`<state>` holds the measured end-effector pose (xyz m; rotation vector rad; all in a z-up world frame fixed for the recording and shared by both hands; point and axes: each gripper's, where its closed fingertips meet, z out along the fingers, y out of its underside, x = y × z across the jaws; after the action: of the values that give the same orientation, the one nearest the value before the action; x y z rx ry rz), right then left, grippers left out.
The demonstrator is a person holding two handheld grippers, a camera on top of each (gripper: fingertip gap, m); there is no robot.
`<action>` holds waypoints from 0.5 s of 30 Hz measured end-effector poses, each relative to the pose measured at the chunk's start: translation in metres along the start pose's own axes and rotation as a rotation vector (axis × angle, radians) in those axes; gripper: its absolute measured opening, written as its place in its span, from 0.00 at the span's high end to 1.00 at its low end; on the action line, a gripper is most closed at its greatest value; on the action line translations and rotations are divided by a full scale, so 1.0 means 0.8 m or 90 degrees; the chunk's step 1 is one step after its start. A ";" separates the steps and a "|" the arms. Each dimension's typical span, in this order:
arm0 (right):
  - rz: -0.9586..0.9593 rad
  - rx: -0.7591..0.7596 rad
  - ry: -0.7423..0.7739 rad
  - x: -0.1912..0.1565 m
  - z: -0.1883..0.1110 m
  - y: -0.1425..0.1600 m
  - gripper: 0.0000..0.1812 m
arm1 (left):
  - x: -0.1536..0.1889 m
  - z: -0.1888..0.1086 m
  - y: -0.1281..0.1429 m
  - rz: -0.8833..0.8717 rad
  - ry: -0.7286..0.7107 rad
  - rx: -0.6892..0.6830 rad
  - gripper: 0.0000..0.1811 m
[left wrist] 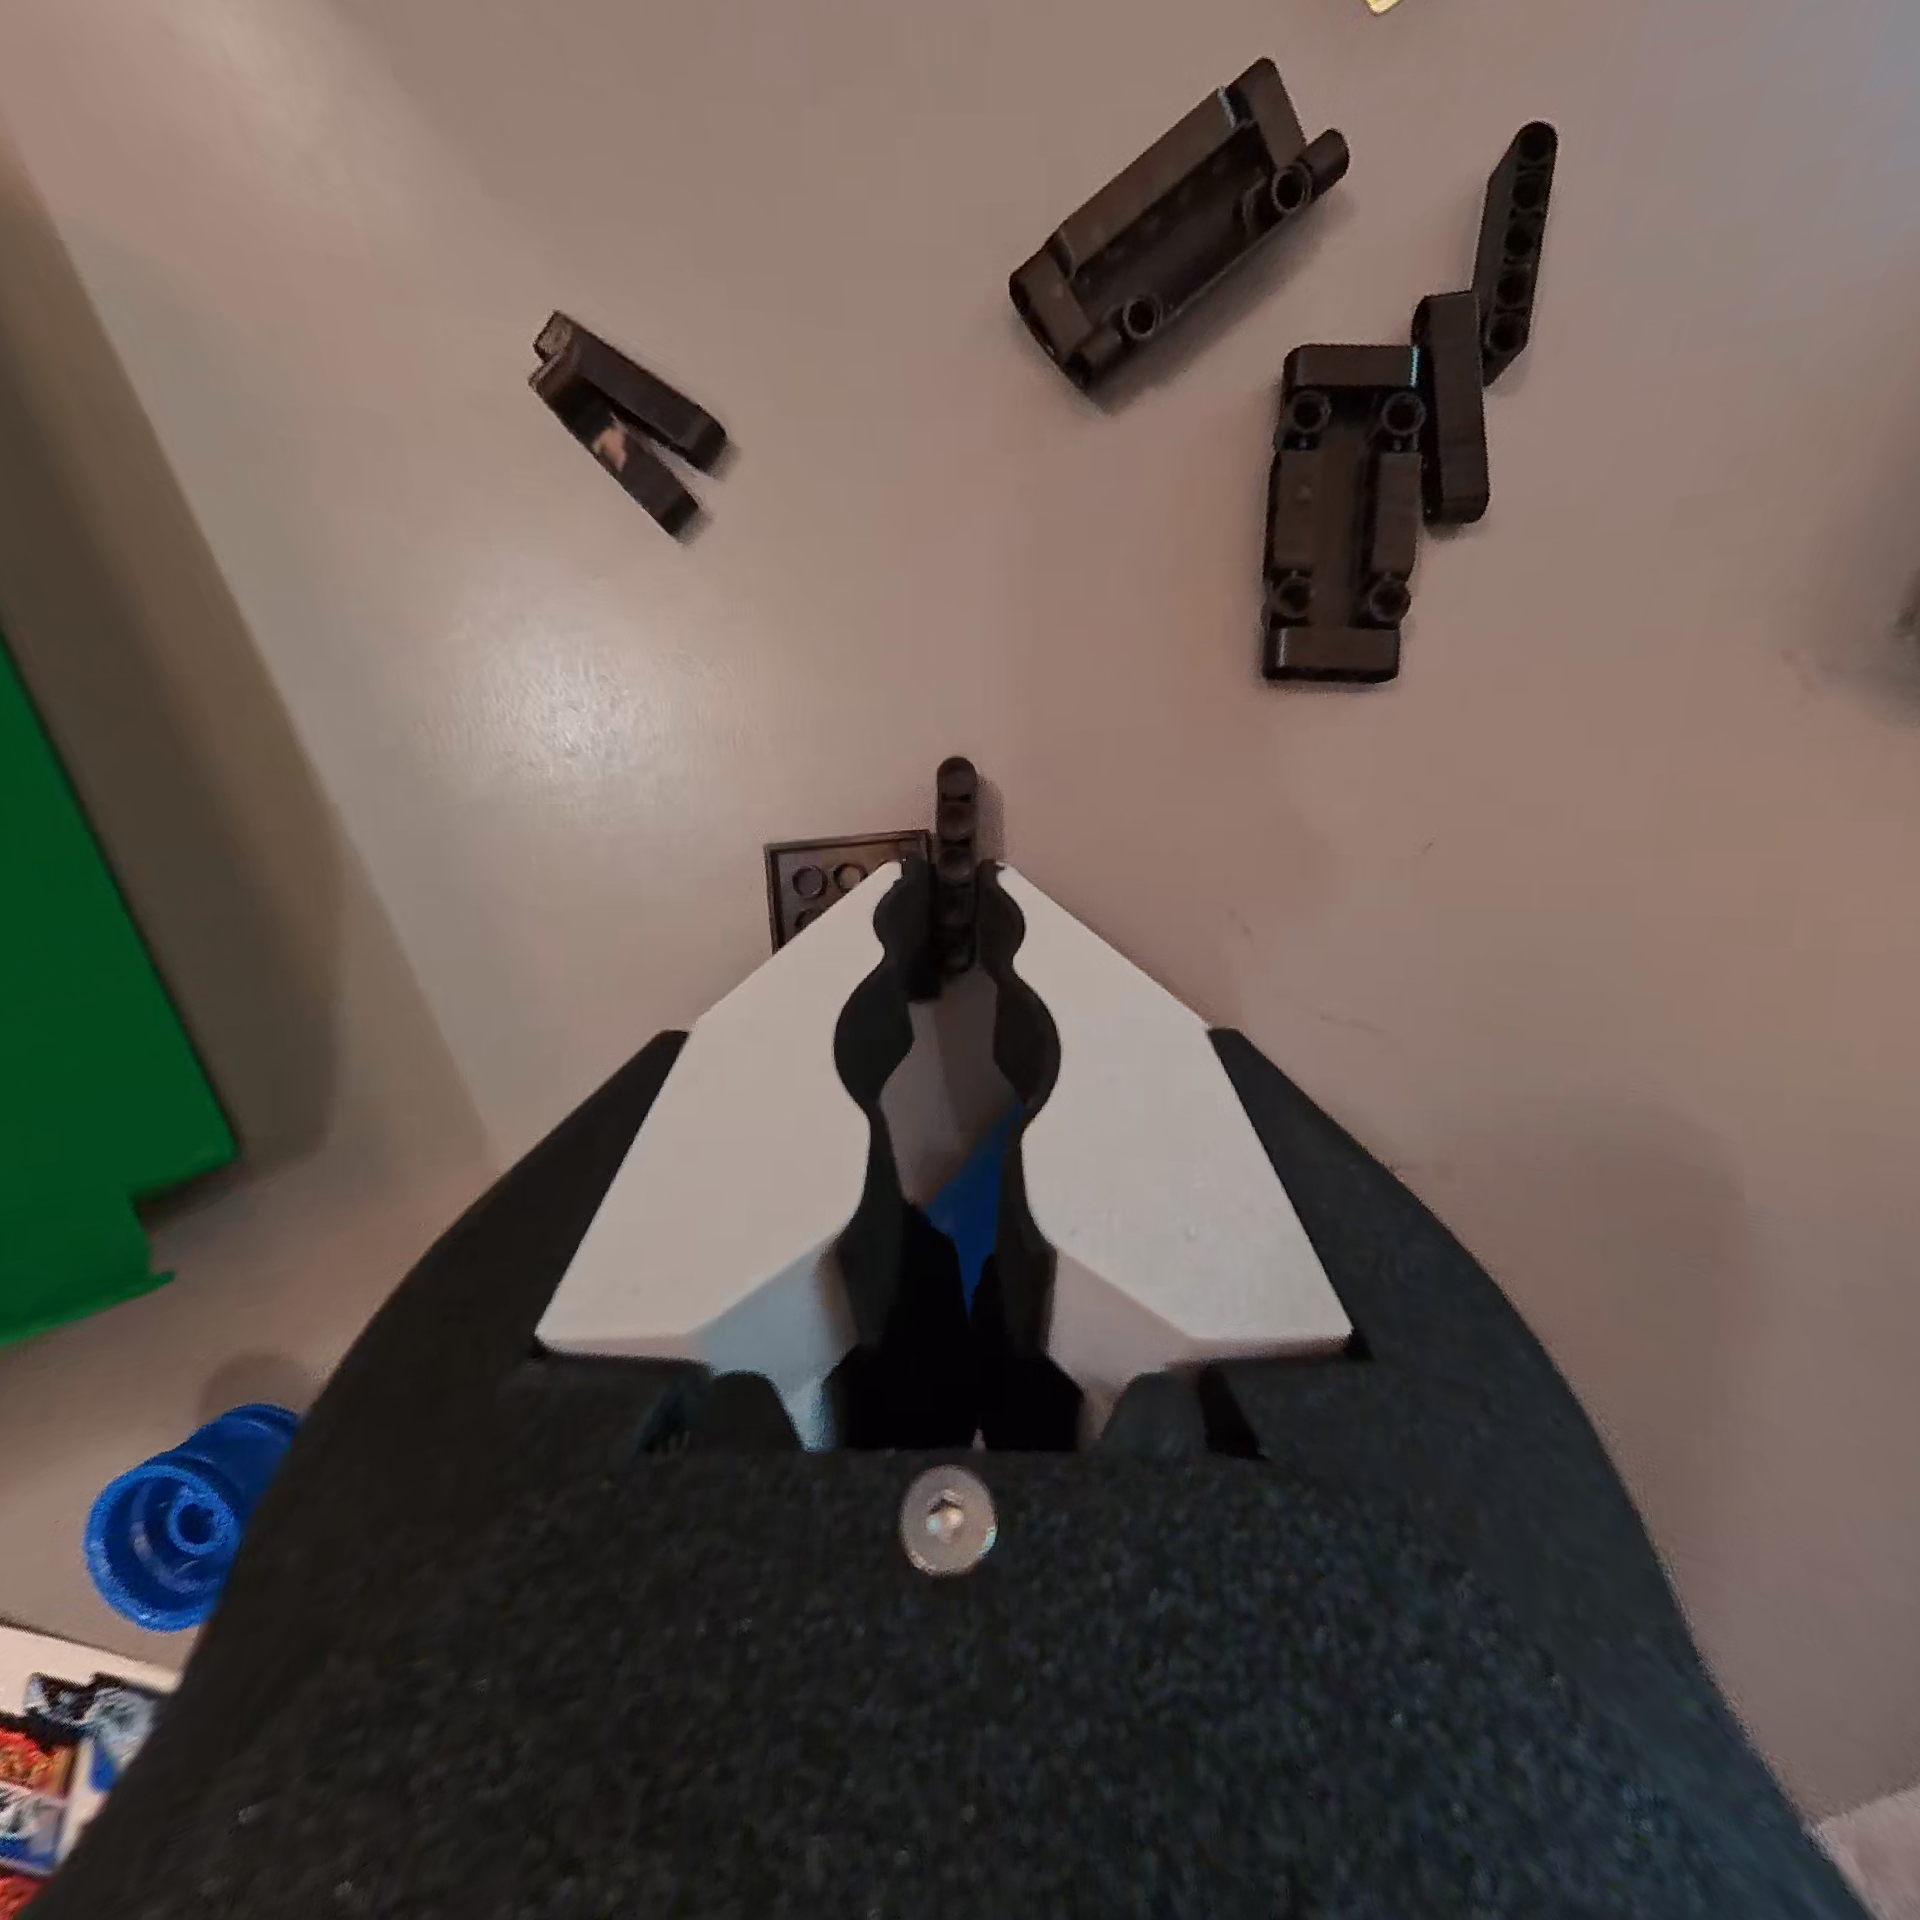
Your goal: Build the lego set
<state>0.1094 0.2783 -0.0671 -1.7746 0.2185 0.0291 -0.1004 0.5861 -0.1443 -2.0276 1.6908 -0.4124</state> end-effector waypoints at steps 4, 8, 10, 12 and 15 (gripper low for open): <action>0.003 -0.006 0.000 0.001 0.001 0.001 0.88 | 0.020 -0.021 -0.054 0.116 0.037 0.068 0.96; 0.001 -0.012 -0.002 0.000 0.002 0.003 0.88 | 0.057 -0.044 -0.156 0.294 0.097 0.140 0.96; -0.005 -0.011 -0.002 -0.002 0.002 0.003 0.88 | 0.076 -0.032 -0.209 0.377 0.132 0.140 0.97; -0.010 -0.012 0.000 -0.002 0.002 0.003 0.88 | 0.093 0.001 -0.261 0.456 0.151 0.130 0.96; -0.008 -0.014 -0.001 -0.002 0.003 0.003 0.88 | 0.099 0.078 -0.305 0.523 0.167 0.029 0.96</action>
<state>0.1077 0.2800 -0.0700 -1.7979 0.2067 0.0250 0.1514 0.5516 -0.0735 -1.1151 2.4460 -0.4193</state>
